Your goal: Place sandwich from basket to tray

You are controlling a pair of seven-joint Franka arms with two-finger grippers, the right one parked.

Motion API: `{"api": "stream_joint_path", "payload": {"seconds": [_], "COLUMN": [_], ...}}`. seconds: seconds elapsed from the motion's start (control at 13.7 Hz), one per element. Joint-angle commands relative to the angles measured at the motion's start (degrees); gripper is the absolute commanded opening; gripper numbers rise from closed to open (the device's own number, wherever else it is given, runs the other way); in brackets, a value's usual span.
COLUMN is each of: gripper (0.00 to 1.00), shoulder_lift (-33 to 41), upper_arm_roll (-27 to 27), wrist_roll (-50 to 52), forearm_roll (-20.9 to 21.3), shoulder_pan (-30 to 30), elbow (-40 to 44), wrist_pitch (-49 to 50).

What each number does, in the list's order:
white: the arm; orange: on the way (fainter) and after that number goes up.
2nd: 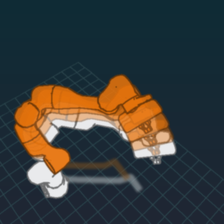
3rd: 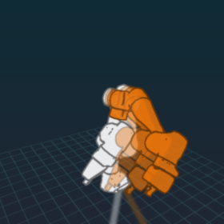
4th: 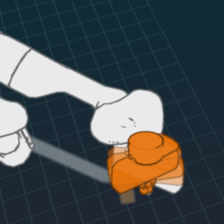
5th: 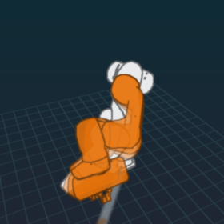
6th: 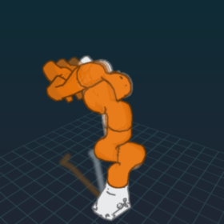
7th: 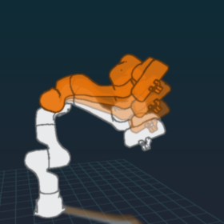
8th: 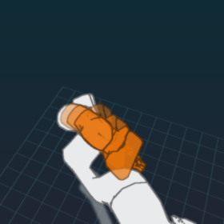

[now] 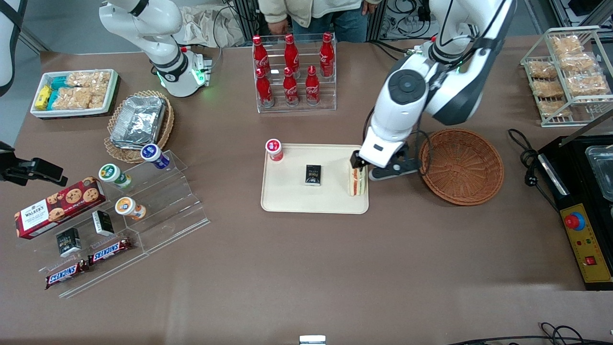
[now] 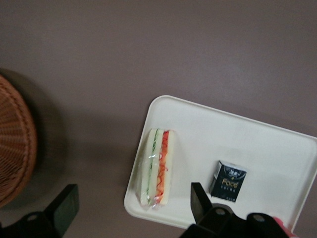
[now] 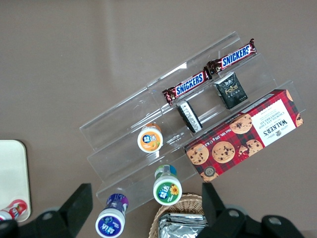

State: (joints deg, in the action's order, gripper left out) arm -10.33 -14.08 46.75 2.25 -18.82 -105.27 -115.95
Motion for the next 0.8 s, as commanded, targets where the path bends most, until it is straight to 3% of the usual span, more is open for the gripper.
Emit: {"api": "stream_joint_path", "payload": {"seconds": [0.0, 0.22, 0.36, 0.73], "gripper": [1.00, 1.00, 1.00, 1.00], "shoulder_lift": [-1.1, -1.1, 0.1, 11.3], "upper_arm_roll": [-0.1, -0.1, 0.6, 10.2], "wrist_roll": [-6.0, -12.7, -19.0, -33.1], "forearm_roll": [-4.1, -7.5, -7.1, -6.6], "shoulder_pan": [4.9, 12.1, 15.4, 14.2], "elbow": [8.3, 14.1, 16.1, 10.2], "wrist_pitch": [9.1, 17.0, 23.2, 28.7]}}
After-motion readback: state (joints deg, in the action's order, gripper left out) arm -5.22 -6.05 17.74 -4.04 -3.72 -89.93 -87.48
